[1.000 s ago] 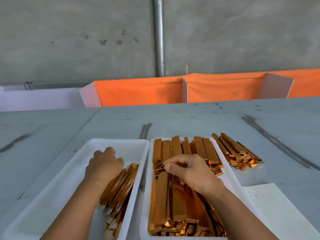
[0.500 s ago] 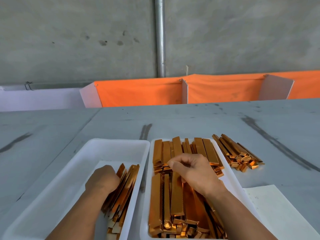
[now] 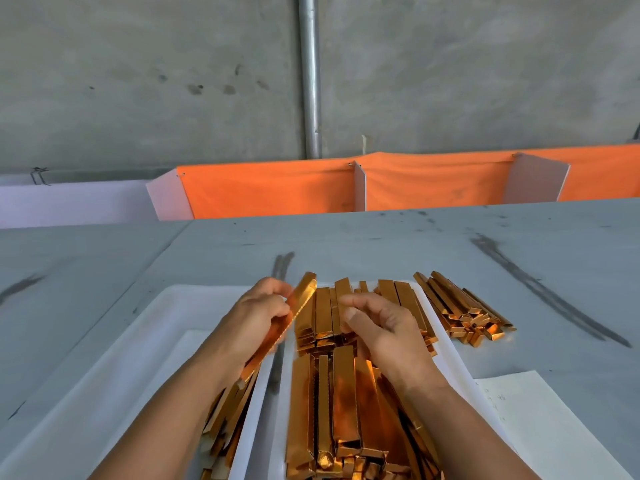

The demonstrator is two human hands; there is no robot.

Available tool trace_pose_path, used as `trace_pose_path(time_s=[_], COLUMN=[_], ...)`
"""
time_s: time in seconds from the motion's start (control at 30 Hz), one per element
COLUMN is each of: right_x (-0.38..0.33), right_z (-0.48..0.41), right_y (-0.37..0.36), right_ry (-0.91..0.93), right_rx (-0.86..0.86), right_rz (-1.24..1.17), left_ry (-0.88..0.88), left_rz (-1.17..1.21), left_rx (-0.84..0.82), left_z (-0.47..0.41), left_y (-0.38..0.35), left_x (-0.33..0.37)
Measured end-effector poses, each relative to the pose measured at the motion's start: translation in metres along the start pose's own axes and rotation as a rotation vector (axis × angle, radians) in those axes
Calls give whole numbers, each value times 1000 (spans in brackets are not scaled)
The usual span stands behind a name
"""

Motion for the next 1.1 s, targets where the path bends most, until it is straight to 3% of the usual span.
trace_pose_path(time_s=[0.1,0.2,0.4,0.5,0.73,0.83,0.97,1.1], right_x=[-2,-7,-7,-4,-5,-4,0,0], right_z=[1,3,1,-1,0,-1,-3,-3], right_y=[-1,-3,0,1,-1,0,2,3], right_ry=[6,48,14,5,42,43,-15,-42], right_rx=[-60,-106,-108,-68,-104,-67,-36,-60], right_rz=[-82,-67,-150,-117,-102,-130,-205,-242], left_ry=[59,119,123,66,81,15,-204,-301], left_rz=[164,169,125,-60,-184,-192,-460,-554], left_rx=[-223,-352,-326,-257,-503,-438,-216,-84], left_z=[2,6,7,4,6,5,0,1], left_y=[-21,-34,-23,-9,-12,-17,-18,-19], left_x=[3,1,5,8,5,4,10,13])
Point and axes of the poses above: each hand's wrist, its own z-axis away from the middle knuckle, its own y-axis out of the back of the hand, x = y × z, the point moved 4 cm from there along -z, towards the middle knuckle, and after that the axes turned 9 degrees about -z, right-handed, at the moved point
